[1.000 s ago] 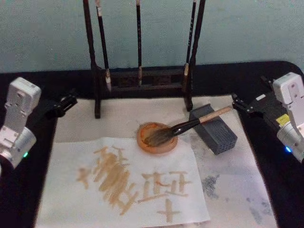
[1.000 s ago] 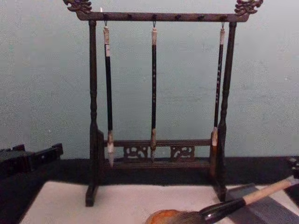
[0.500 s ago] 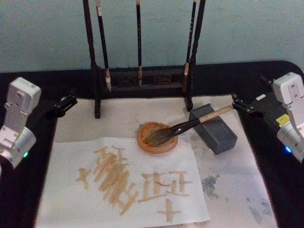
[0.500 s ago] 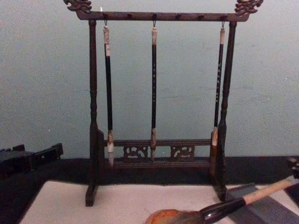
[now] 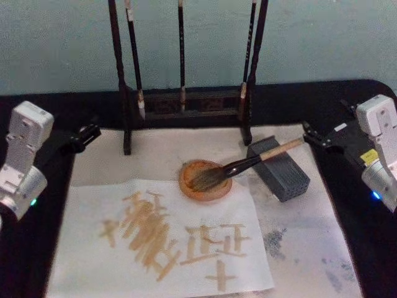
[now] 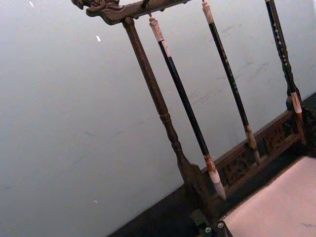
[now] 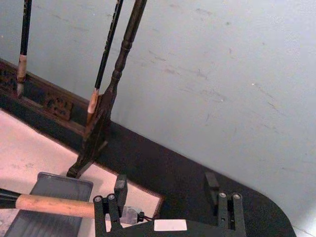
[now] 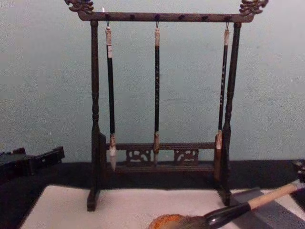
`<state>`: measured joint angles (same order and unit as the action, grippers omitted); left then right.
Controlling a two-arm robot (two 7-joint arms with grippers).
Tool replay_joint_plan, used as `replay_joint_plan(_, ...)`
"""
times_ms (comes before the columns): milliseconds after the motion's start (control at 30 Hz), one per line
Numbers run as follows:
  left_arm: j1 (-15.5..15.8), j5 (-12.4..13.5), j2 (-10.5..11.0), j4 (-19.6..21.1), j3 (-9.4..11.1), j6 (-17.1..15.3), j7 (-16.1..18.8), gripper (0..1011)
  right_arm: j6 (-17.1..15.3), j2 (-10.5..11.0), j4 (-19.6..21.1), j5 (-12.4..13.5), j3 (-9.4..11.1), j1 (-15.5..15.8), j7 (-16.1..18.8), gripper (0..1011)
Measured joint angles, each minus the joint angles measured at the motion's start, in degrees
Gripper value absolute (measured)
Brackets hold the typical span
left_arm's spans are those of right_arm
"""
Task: Pick up the brush from the inkstone, write on the paper, then place the brush back to its original position.
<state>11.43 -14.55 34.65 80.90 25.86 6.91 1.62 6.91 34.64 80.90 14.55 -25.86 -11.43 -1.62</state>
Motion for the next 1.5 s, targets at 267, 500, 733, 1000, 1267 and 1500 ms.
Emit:
replay_joint_plan(267,0.0,0.0,0.0,0.0,0.0,0.0,0.0,1000,-0.3,0.1,1.1,4.6,2.6,1.9,4.5,1001)
replay_joint_plan(500,0.0,0.0,0.0,0.0,0.0,0.0,0.0,1002,-1.2,0.8,3.6,14.9,7.1,6.0,12.6,1001)
replay_joint_plan(733,0.0,0.0,0.0,0.0,0.0,0.0,0.0,1002,-2.7,0.9,5.5,21.3,10.3,9.5,17.6,1001)
replay_joint_plan(1000,0.0,0.0,0.0,0.0,0.0,0.0,0.0,1002,-6.3,0.3,6.6,28.4,13.6,12.2,22.3,1001)
replay_joint_plan(1267,0.0,0.0,0.0,0.0,0.0,0.0,0.0,1002,-11.4,-1.2,5.1,37.5,15.9,12.4,27.1,1001)
replay_joint_plan(1500,0.0,0.0,0.0,0.0,0.0,0.0,0.0,1002,-15.1,-2.2,2.3,45.0,16.6,11.6,29.9,1001)
